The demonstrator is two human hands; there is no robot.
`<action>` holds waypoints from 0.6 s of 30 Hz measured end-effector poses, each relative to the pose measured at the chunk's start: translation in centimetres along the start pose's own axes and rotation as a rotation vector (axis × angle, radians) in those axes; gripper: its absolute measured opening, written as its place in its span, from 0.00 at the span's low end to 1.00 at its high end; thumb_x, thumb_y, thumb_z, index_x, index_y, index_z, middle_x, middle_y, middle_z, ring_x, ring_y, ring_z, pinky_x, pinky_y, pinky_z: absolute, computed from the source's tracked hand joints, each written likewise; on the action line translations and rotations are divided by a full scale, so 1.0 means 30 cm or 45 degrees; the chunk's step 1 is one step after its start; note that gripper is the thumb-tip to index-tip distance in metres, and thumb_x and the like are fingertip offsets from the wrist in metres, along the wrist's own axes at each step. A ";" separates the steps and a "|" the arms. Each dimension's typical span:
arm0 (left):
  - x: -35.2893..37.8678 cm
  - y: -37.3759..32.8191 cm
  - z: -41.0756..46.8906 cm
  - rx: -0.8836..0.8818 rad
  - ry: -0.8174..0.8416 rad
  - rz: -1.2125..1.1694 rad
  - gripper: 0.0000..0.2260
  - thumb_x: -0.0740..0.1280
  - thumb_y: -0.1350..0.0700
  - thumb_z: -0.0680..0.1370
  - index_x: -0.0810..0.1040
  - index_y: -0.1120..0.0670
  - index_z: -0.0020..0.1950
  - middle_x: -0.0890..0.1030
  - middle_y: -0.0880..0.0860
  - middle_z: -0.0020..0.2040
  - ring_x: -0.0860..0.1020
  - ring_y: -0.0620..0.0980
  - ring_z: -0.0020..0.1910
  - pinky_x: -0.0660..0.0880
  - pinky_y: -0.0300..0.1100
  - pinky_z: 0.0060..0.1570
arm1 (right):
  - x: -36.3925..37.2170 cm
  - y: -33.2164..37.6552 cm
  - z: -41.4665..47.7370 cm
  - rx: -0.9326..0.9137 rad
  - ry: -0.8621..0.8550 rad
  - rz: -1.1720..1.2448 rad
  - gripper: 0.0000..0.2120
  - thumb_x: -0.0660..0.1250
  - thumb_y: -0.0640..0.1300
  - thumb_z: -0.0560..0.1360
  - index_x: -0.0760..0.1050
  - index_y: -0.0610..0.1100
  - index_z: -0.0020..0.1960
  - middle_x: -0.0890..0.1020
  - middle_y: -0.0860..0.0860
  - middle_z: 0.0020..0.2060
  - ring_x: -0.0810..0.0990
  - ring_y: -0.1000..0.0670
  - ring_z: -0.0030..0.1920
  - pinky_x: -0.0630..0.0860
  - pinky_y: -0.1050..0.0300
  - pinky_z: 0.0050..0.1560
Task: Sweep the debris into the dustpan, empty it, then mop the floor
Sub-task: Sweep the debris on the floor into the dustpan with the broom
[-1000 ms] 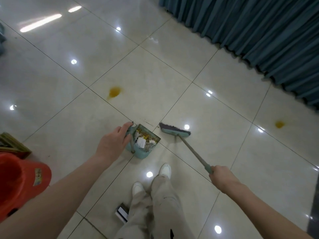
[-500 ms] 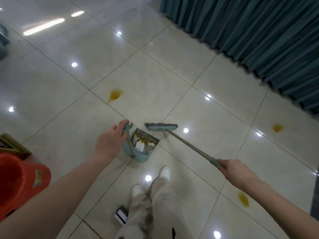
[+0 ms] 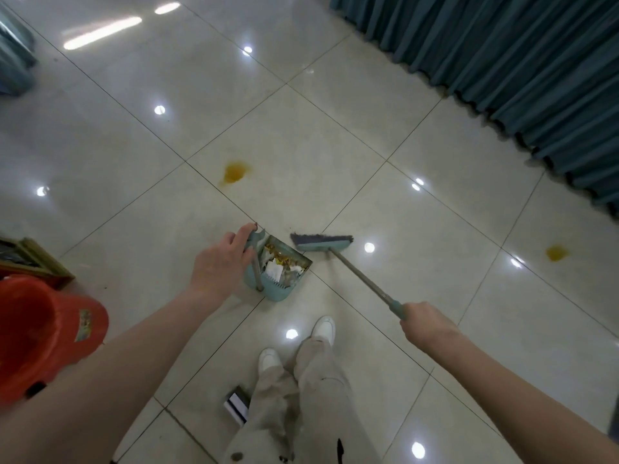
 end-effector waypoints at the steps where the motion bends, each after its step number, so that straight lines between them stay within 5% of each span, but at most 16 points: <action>1: -0.002 -0.003 0.004 -0.005 -0.006 -0.002 0.17 0.64 0.54 0.78 0.61 0.48 0.64 0.77 0.57 0.40 0.74 0.60 0.25 0.74 0.48 0.24 | 0.007 -0.024 -0.014 -0.023 0.014 -0.047 0.13 0.57 0.43 0.80 0.74 0.44 0.61 0.77 0.46 0.46 0.74 0.46 0.42 0.70 0.57 0.40; 8: -0.010 -0.010 0.027 -0.059 0.029 -0.007 0.15 0.61 0.53 0.79 0.61 0.46 0.64 0.77 0.56 0.42 0.73 0.59 0.28 0.70 0.46 0.27 | -0.037 -0.150 -0.072 -0.090 -0.065 0.013 0.08 0.55 0.51 0.81 0.71 0.51 0.49 0.74 0.51 0.37 0.74 0.48 0.36 0.65 0.58 0.29; 18: -0.051 0.054 0.007 -0.151 0.016 0.057 0.15 0.60 0.53 0.80 0.62 0.47 0.65 0.77 0.55 0.42 0.74 0.59 0.28 0.71 0.46 0.27 | -0.150 -0.057 0.097 -0.056 -0.194 0.115 0.13 0.56 0.49 0.81 0.76 0.43 0.56 0.78 0.44 0.44 0.74 0.44 0.41 0.70 0.56 0.40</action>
Point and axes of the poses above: each hand's wrist, its own z-axis towards the middle knuckle, its own x-axis out of the palm, y = z × x, the point moved 6 cm from there along z, towards the middle knuckle
